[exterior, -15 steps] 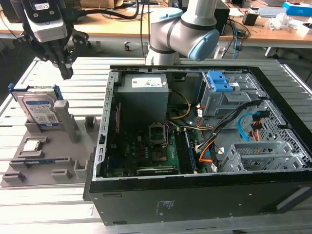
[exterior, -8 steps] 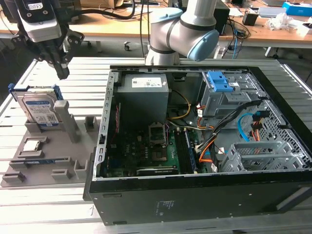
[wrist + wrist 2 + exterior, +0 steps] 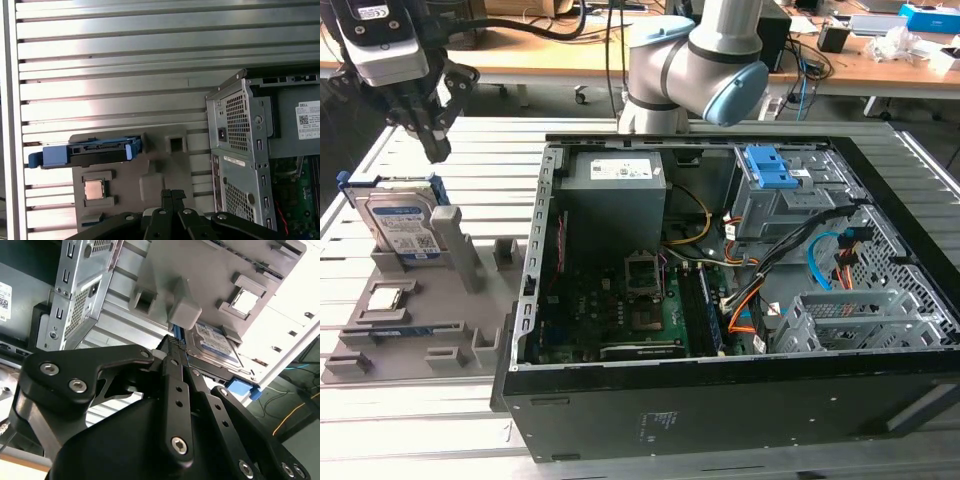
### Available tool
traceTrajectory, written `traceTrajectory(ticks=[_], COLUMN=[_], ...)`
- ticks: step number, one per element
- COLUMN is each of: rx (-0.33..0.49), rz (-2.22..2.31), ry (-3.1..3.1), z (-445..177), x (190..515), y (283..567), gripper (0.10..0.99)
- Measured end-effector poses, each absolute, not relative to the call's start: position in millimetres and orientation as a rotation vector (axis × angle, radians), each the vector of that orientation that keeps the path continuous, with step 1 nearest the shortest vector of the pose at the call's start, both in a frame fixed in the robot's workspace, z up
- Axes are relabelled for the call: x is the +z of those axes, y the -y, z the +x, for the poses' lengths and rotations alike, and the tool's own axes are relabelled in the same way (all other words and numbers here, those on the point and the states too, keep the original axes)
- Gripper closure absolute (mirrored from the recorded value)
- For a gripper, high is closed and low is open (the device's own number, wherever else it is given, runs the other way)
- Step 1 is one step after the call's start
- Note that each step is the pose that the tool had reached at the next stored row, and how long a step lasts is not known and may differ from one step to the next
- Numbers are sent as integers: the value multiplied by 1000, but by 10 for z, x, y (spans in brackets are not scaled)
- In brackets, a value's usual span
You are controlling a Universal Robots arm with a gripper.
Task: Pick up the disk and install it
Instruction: 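Reach for the disk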
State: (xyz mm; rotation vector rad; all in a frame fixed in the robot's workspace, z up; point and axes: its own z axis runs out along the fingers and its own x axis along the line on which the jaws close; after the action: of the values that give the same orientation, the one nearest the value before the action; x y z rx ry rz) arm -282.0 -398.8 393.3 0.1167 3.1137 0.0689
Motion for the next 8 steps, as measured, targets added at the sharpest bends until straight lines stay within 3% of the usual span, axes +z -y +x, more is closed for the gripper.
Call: traceTrajectory(ticks=[8], rx=[69], rz=[117], ry=[-3114], z=[-2985], x=[3933], y=[3988], gripper=[984])
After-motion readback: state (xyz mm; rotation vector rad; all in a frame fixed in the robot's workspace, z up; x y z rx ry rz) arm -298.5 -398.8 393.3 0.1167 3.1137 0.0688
